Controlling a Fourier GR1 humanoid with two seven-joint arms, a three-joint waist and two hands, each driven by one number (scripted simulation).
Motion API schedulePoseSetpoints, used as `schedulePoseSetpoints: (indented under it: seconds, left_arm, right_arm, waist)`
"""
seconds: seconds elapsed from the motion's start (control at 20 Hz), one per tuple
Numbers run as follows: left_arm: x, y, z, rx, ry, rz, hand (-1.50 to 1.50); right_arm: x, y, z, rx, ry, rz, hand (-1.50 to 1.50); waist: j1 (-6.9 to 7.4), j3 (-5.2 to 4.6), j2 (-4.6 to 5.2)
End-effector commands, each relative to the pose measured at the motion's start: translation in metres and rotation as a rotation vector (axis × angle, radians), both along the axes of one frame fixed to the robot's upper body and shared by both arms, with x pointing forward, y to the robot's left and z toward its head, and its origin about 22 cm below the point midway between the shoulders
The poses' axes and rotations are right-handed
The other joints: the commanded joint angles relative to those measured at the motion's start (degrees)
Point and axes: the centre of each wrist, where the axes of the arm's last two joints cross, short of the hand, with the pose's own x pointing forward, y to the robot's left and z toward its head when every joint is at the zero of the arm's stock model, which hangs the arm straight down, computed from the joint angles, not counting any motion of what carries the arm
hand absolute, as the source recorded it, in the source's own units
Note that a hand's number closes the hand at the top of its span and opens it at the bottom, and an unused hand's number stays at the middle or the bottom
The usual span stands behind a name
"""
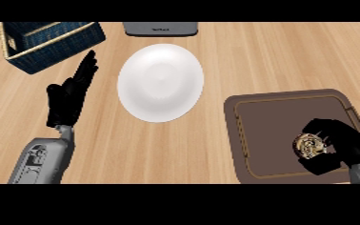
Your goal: Pick the cupcake from the tray and place it in the plate
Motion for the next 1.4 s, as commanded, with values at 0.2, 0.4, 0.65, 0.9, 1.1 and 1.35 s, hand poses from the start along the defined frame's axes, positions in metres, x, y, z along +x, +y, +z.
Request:
schedulePoseSetpoints:
  seconds: [0.2,0.4,0.65,0.9,1.1,1.35]
  left_arm:
    - [-0.004,-0.014,-0.016,0.013,0.006,-0.008,0.0]
    - [-0.006,0.0,0.01,0.003,0.001,-0.01,0.0]
    - [0.001,-0.013,0.001,0.0,0.003,-0.035,0.0]
    - [-0.002,-0.007,0.0,-0.008,0.007,-0.015,0.0]
    - [0.001,-0.005,-0.012,-0.02,0.003,-0.009,0.0]
    - [-0.007,-0.005,-0.006,0.001,0.0,-0.011,0.0]
  right_arm:
    - [0.0,-0.017,0.005,-0.032,-0.085,0.014,1.5]
    - [0.005,-0.026,0.009,-0.046,-0.204,0.042,1.5]
    - [0.065,0.029,0.004,-0.1,-0.249,0.295,1.5]
    - [0.082,0.062,0.048,-0.033,-0.634,0.359,1.5]
    - [0.086,0.074,0.074,0.057,-0.762,0.446,1.5]
    - [0.1,0.127,0.098,0.151,-0.823,0.578,1.5]
  waist:
    - [-0.06,0.14,0.09]
    - [0.21,0.16,0.06]
    - [1.93,0.23,0.52]
    - [1.08,0.19,0.23]
    - [0.22,0.13,0.22]
    - [0.75,0.14,0.12]
